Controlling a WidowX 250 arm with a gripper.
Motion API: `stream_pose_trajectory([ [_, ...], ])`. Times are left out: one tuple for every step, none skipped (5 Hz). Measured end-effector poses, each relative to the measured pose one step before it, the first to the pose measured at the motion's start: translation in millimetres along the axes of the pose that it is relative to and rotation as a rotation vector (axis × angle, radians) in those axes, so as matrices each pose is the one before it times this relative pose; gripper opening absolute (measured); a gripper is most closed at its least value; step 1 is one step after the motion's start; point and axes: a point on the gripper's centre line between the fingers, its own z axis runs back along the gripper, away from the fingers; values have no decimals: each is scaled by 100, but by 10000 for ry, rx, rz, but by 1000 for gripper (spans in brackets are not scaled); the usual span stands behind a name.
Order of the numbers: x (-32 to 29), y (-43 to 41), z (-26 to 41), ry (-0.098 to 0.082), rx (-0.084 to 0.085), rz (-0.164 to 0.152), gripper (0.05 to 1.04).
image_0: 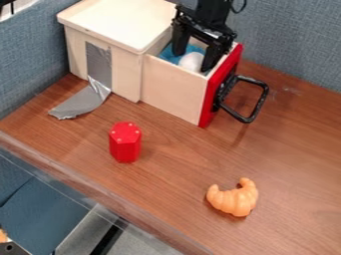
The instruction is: Take the egg out of the drawer and put it on the table
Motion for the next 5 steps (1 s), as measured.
stream_pose_trajectory([
  [-107, 12, -340, 34, 25, 172, 948],
  [88, -55, 102, -66, -37, 147, 690],
  [-2, 27, 63, -14, 17, 75, 467],
  [-59, 24, 154, -75, 23, 43, 337],
  [-206, -20, 14, 153, -16, 16, 553],
])
